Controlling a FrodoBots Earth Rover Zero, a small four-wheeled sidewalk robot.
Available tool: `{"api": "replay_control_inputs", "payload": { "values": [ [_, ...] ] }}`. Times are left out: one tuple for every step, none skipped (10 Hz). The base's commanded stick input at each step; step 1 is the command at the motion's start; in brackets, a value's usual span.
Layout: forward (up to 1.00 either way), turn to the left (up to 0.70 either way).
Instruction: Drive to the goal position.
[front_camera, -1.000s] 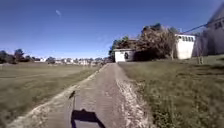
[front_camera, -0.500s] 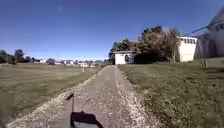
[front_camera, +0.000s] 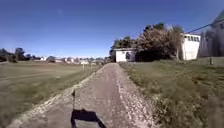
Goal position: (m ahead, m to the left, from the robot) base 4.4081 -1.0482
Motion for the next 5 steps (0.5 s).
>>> {"api": "replay_control_inputs", "payload": {
  "values": [
    [1.00,-0.09],
    [1.00,0.00],
    [1.00,0.00],
    [1.00,0.00],
    [1.00,0.00]
  ]
}}
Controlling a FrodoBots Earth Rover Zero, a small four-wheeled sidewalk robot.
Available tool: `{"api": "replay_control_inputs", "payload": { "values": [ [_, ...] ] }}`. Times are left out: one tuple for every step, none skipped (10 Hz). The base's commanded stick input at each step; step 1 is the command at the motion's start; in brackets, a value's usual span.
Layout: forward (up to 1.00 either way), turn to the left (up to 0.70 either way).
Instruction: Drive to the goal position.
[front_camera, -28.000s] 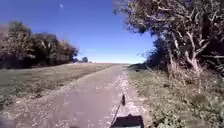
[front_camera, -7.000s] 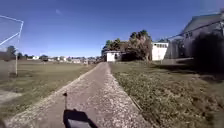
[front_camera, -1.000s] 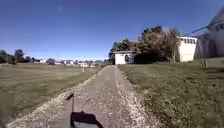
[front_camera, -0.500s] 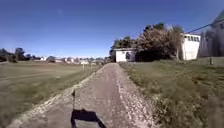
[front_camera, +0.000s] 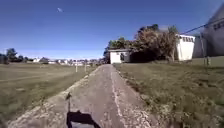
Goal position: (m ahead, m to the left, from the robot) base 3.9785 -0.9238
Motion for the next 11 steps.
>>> {"api": "replay_control_inputs", "payload": {
  "values": [
    [1.00,0.00],
    [1.00,0.00],
    [1.00,0.00],
    [1.00,0.00],
    [1.00,0.01],
    [1.00,0.05],
    [1.00,0.12],
    [1.00,0.18],
    [1.00,0.06],
    [1.00,0.05],
    [1.00,0.00]
  ]
}}
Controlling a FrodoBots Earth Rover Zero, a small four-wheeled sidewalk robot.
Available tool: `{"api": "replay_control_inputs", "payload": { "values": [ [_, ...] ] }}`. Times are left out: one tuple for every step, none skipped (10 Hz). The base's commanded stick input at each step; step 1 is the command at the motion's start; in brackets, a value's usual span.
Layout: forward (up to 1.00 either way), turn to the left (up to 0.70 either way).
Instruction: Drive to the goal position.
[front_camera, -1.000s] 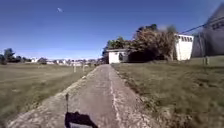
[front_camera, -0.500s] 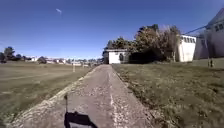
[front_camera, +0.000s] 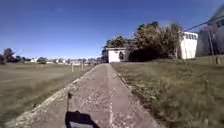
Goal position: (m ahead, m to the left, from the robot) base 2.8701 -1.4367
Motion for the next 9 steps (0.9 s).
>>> {"api": "replay_control_inputs", "payload": {
  "values": [
    [1.00,0.00],
    [1.00,0.00],
    [1.00,0.00],
    [1.00,0.22],
    [1.00,0.40],
    [1.00,0.40],
    [1.00,0.23],
    [1.00,0.03],
    [1.00,0.01]
  ]
}}
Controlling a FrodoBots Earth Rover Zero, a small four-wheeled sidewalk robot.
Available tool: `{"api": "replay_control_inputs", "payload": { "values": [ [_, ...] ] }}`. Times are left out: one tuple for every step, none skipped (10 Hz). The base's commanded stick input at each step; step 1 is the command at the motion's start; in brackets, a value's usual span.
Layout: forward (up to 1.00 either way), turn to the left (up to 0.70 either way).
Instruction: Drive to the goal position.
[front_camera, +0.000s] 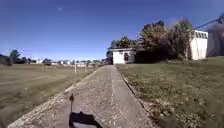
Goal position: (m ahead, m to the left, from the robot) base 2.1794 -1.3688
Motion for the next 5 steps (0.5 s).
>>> {"api": "replay_control_inputs", "payload": {
  "values": [
    [1.00,0.08],
    [1.00,0.01],
    [1.00,0.00],
    [1.00,0.00],
    [1.00,0.00]
  ]
}}
